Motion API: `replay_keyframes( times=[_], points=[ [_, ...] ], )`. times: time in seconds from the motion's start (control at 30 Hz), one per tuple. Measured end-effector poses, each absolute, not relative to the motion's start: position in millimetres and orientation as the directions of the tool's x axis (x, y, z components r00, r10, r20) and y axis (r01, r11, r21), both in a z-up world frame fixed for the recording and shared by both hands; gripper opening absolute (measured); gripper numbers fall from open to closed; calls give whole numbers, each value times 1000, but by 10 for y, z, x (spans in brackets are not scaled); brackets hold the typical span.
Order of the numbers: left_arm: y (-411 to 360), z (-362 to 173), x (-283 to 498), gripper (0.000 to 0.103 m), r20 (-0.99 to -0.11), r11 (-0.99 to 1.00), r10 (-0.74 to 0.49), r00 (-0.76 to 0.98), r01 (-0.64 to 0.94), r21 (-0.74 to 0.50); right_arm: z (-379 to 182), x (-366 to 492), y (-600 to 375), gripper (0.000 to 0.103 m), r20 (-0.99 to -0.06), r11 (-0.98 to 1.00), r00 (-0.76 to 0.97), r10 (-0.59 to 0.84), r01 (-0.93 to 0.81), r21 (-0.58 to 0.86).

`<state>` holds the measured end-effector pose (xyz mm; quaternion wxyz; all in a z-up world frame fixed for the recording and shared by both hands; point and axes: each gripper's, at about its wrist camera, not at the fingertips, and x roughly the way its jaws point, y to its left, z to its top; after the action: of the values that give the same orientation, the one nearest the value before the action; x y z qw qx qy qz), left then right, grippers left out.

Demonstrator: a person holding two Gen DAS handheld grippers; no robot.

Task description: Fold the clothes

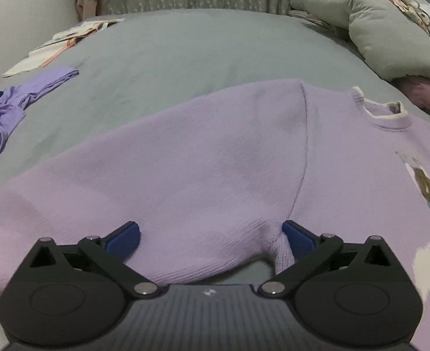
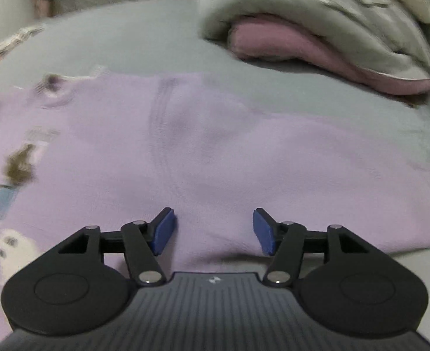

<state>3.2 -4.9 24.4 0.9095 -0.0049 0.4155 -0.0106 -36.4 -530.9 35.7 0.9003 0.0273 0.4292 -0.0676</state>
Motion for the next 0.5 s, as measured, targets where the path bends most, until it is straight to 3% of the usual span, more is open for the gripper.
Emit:
replay_keyframes(
  times=[0.07,0.17,0.3,0.4,0.5],
  points=[
    [47,370,-20,101,-725,997,-42,688,-16,-73,382,-349,-5385,84,-775,991,626,-83,135,3],
    [185,586,-104,101,-648,999,-10,761,-24,-42,654,-412,-5061,84,-674,991,727,-134,88,-102],
    [543,429,35,101,-721,987,97,686,-160,-20,1031,-294,-4448,85,-554,998,830,66,-44,52],
    [646,235,43,103,-747,972,220,627,-205,114,1061,151,-3676,85,-562,971,792,237,-219,99],
    [751,170,-78,103,-749,973,207,629,-211,92,1031,556,-2834,85,-543,926,761,356,-364,98]
  ],
)
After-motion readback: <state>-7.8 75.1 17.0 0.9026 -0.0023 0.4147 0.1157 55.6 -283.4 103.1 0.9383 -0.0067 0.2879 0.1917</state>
